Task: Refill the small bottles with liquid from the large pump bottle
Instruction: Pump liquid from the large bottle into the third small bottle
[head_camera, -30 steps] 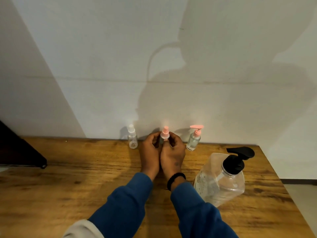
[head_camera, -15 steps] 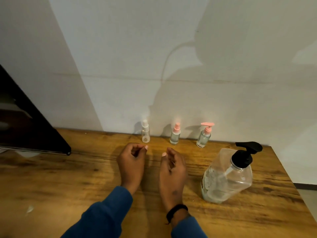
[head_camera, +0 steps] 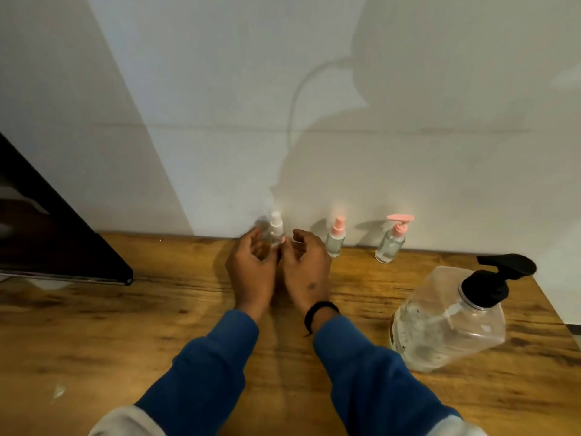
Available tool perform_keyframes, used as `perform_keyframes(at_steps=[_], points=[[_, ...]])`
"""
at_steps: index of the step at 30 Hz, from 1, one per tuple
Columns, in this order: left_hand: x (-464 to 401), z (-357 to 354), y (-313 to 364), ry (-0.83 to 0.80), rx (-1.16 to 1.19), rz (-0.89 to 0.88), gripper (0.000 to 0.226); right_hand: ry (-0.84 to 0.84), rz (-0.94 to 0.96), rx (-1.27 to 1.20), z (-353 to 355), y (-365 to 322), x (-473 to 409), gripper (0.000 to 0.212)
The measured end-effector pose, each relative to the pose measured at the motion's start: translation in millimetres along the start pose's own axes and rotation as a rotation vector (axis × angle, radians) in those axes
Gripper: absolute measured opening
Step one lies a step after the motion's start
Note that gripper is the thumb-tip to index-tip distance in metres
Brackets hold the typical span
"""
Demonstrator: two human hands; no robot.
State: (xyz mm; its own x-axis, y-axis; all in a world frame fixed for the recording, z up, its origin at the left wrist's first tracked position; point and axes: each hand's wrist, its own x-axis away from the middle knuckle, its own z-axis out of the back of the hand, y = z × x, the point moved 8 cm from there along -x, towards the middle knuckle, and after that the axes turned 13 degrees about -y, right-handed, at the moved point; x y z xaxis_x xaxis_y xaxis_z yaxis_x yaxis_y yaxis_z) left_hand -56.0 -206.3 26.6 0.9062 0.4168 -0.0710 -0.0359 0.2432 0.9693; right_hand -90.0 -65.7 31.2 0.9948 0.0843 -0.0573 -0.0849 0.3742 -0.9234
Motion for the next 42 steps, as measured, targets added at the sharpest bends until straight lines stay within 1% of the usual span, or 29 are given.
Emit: perform_keyframes(at_steps=[4, 11, 18, 26, 34, 38, 42], points=[[-7.1, -3.1, -2.4, 0.000, 0.007, -0.016, 0.039, -0.043, 0.017, 0.022, -11.0, 0.4, -7.3, 0.037], [-12.5, -6.0, -10.6, -0.017, 0.003, -0.019, 0.030, -0.055, 0.046, 0.018, -17.3, 1.3, -12.4, 0.034], [-11.4, -3.7, -12.2, -0.017, -0.004, -0.016, 0.026, -0.060, 0.060, 0.021, -18.8, 0.5, -10.3, 0.031], [7.5, 2.5, -1.4, -0.041, 0.014, -0.004, 0.023, -0.123, 0.052, 0.004, -5.1, -11.7, 10.3, 0.034], [52.3, 8.6, 70.3, -0.078, 0.030, -0.081, 0.021, -0.084, 0.076, -0.067, 44.1, -57.8, 50.1, 0.031], [77.0, 16.9, 120.5, -0.106, 0.041, -0.158, 0.018, -0.082, 0.118, -0.087, 75.5, -93.6, 70.9, 0.031], [99.4, 26.1, 176.9, -0.108, 0.004, -0.256, 0.018, -0.059, 0.190, -0.081, 110.5, -138.1, 90.5, 0.025]])
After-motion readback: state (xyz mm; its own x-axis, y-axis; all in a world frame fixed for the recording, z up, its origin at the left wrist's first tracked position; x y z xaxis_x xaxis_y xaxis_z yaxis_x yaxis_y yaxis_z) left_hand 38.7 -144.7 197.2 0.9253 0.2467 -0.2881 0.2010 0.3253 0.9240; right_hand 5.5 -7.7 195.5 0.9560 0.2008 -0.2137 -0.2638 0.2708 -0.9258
